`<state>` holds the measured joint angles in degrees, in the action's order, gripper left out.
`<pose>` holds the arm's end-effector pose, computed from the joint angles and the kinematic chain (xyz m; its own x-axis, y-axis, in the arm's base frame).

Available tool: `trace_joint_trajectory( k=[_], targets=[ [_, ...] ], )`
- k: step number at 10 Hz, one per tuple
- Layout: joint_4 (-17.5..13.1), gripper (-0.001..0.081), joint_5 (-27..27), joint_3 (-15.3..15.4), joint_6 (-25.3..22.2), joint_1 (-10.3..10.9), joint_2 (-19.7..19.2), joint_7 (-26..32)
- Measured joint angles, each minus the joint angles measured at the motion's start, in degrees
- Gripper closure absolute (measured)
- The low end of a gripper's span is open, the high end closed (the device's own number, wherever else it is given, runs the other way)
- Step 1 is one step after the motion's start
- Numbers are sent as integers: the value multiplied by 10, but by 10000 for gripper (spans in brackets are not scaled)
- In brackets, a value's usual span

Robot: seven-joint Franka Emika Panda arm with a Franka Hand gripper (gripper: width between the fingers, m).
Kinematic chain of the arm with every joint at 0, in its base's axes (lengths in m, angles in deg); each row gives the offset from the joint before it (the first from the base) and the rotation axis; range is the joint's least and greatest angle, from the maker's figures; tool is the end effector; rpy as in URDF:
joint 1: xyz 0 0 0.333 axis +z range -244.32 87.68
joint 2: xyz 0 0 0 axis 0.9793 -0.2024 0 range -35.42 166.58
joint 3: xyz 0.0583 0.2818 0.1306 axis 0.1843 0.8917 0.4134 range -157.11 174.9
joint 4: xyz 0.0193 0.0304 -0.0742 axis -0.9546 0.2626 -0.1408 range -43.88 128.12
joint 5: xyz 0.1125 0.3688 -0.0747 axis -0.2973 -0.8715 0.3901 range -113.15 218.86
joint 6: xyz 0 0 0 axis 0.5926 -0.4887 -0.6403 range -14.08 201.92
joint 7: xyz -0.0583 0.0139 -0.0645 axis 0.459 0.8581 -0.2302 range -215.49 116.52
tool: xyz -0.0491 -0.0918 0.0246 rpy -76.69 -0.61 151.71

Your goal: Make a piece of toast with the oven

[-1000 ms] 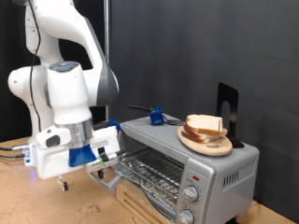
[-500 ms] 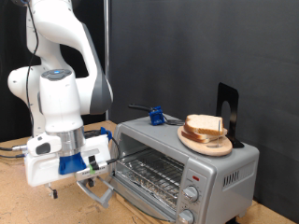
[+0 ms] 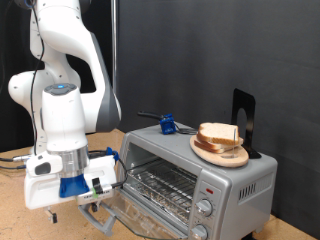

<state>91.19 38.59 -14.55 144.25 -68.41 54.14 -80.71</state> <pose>0.4879 -0.1310 0.2455 0.5406 -0.8361 0.0930 -0.8287 -0.5483 -0.1124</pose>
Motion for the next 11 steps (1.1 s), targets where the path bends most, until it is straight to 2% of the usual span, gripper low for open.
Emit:
trace_joint_trajectory(
  k=[5,7,9,11],
  targets=[
    [-32,-3,-1,-1,41,0,-86,-18],
    [-47,-3,-13,8,56,-6,-111,-15],
    [-48,-3,-41,36,54,-38,-106,43],
    [-37,-3,-80,56,26,-75,-65,113]
  ],
)
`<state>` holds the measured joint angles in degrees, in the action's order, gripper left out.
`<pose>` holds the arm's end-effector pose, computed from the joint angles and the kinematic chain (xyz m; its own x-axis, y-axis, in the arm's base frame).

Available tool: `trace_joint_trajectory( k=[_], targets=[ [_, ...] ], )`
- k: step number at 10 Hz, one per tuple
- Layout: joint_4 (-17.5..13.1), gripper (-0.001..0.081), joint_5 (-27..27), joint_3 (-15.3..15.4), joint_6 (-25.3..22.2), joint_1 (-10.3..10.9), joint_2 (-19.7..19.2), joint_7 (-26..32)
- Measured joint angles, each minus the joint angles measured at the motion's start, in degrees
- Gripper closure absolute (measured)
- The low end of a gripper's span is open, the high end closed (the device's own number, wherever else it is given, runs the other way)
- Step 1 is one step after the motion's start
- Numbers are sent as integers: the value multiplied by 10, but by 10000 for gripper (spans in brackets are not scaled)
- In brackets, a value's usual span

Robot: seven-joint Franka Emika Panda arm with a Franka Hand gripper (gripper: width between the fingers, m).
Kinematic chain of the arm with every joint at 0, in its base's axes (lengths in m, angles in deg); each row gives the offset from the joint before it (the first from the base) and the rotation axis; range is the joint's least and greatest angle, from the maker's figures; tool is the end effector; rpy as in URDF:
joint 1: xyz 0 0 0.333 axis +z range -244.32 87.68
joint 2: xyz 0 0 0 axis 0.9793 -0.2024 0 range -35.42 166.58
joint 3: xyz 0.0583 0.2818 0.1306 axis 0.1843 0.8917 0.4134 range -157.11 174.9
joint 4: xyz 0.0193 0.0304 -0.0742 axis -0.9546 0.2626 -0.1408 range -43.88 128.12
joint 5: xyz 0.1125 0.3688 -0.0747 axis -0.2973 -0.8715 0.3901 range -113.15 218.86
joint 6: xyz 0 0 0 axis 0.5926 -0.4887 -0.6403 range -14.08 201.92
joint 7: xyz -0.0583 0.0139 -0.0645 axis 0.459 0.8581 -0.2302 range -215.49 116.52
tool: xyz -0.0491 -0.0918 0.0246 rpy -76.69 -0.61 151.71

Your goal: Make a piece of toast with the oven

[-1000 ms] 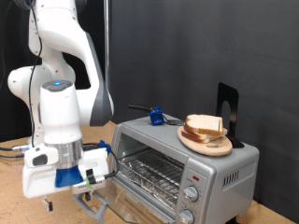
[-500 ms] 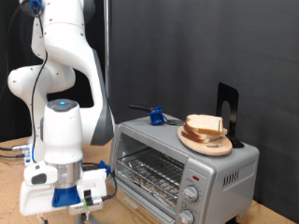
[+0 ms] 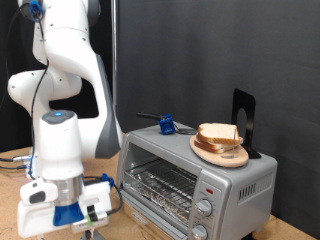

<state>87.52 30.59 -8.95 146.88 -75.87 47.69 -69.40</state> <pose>0.4964 -0.1589 0.2144 0.5728 -0.8144 0.0933 -0.8045 -0.5803 -0.1266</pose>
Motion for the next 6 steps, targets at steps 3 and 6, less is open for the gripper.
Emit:
trace_joint_trajectory(
  k=[3,6],
  targets=[
    [29,-3,-7,-3,-71,-20,86,36],
    [24,-3,-69,10,-109,-20,95,97]
  ],
)
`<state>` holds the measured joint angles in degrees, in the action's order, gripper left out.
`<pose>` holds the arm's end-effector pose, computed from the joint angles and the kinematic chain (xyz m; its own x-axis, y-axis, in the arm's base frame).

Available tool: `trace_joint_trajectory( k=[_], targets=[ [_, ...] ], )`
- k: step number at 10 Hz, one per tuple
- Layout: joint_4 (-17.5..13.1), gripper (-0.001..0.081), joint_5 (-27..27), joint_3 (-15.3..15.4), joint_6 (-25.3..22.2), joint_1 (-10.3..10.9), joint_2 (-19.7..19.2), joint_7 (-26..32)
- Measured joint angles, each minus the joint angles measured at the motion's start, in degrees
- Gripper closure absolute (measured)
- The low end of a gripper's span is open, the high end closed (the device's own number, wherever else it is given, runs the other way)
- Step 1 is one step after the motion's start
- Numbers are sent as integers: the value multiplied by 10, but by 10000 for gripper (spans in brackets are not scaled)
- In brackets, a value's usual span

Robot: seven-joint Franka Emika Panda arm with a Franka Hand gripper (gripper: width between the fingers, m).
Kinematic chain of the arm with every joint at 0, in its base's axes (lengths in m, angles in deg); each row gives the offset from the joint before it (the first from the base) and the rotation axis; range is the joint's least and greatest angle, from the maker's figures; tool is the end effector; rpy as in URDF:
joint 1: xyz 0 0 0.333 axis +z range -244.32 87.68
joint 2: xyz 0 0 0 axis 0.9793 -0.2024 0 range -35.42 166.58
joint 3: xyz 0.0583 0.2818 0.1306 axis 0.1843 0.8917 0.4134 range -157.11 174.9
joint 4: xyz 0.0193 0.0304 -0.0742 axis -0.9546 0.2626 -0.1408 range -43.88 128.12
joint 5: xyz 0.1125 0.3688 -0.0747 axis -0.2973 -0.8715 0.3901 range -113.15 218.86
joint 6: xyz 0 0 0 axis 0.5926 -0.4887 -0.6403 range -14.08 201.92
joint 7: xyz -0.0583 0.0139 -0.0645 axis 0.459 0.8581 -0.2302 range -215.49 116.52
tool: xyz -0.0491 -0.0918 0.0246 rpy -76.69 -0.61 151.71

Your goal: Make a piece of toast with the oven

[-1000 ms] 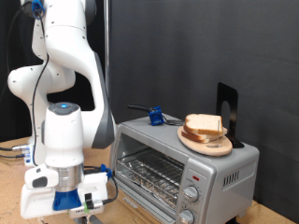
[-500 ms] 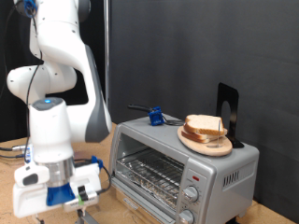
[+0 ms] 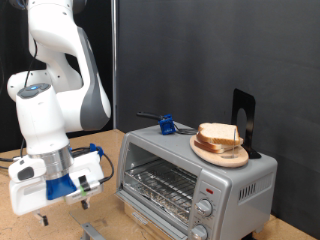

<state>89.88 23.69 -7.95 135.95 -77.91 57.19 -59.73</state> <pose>0.4780 -0.1531 0.2604 0.6303 -0.7758 -0.0294 -0.7587 -0.6075 -0.2353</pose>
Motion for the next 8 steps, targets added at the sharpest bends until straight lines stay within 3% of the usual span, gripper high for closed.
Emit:
trace_joint_trajectory(
  k=[2,4,6,8],
  targets=[
    [-5,-3,-79,3,-84,0,47,84],
    [-5,-3,-112,1,-162,-2,98,102],
    [-2,-3,-93,2,-192,-2,144,21],
    [1,-3,-37,5,-214,-2,191,-63]
  ],
)
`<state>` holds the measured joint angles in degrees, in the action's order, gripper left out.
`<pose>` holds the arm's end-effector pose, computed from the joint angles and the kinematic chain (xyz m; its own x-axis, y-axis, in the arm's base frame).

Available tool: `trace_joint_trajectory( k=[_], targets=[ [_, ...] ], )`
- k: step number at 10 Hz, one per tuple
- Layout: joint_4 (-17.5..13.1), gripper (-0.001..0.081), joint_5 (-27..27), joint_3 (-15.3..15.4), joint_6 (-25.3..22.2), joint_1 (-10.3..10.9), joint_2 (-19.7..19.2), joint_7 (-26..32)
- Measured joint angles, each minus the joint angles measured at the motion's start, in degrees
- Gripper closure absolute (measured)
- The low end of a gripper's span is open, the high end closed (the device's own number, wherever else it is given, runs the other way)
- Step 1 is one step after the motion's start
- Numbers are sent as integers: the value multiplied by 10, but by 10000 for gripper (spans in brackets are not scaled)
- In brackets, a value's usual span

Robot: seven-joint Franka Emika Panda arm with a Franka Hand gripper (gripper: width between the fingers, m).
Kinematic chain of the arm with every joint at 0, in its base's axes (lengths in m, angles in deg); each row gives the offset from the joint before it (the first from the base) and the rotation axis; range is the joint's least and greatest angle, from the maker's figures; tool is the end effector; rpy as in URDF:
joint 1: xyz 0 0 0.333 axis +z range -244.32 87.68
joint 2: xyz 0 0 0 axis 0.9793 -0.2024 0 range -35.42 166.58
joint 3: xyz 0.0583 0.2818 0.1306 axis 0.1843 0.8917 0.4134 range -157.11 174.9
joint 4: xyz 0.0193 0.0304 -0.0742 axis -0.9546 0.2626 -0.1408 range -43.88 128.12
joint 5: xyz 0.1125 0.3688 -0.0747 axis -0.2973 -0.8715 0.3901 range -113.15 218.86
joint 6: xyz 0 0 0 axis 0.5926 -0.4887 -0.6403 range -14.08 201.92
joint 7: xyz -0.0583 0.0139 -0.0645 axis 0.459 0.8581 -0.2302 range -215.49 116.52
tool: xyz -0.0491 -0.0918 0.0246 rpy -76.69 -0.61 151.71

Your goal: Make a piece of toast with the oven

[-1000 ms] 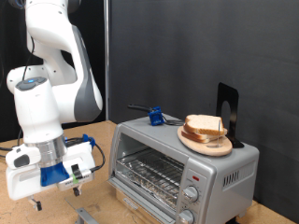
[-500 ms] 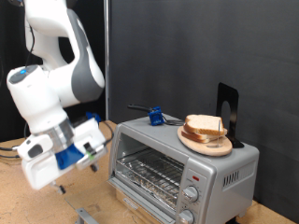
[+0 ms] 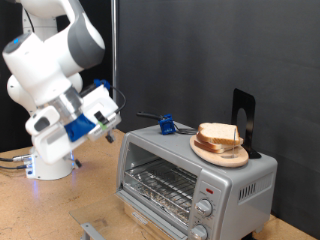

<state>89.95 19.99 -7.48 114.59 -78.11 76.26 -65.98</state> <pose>0.4566 -0.1156 0.3878 0.6274 -0.7459 -0.2237 -0.7509 -0.5034 -0.4275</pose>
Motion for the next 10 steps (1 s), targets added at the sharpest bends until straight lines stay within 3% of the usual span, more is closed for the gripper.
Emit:
trace_joint_trajectory(
  k=[2,3,7,10],
  targets=[
    [11,-3,44,5,-3,-1,31,-45],
    [11,-3,40,4,-3,-1,30,-38],
    [-1,-3,-14,19,-24,36,58,92],
    [6,-3,55,72,14,48,106,121]
  ],
)
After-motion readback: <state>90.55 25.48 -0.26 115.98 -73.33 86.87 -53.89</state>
